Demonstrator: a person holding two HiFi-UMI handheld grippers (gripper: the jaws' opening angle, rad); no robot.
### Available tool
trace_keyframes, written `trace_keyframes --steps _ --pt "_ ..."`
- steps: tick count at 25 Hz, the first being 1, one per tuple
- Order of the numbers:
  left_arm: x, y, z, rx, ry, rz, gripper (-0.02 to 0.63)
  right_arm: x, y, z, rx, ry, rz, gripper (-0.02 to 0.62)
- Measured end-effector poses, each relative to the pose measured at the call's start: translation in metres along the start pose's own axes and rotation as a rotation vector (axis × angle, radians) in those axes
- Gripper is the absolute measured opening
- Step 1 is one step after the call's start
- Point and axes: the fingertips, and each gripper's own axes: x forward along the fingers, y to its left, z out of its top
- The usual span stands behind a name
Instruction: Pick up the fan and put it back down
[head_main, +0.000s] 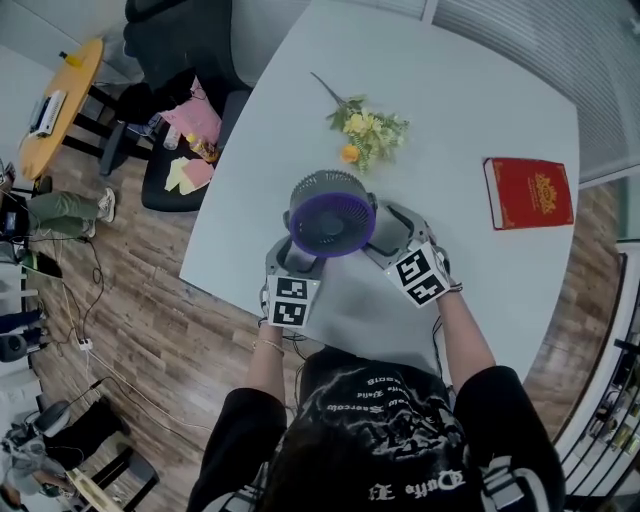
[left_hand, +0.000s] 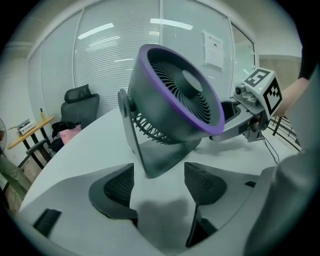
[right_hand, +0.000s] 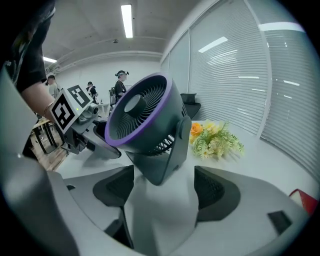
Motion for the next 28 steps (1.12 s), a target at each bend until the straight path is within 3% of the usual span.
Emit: trace_keyframes --steps 12,19,28 --pt "-0.067 -0.057 -0.011 0.019 -0.090 0.022 0.319 -0.073 0.035 -0.003 0.047 -0.077 -0.054 0.368" --pt "-0.115 -0.106 0.001 0.021 -0.233 0.047 0.318 -0.126 0.051 -0.005 0.085 -0.162 -0.082 0.364" --pt "-0.175 -0.158 0.010 -0.035 -0.375 0.147 0.318 -0.199 0.067 -0.025 0.083 -0.225 -0.109 0.359"
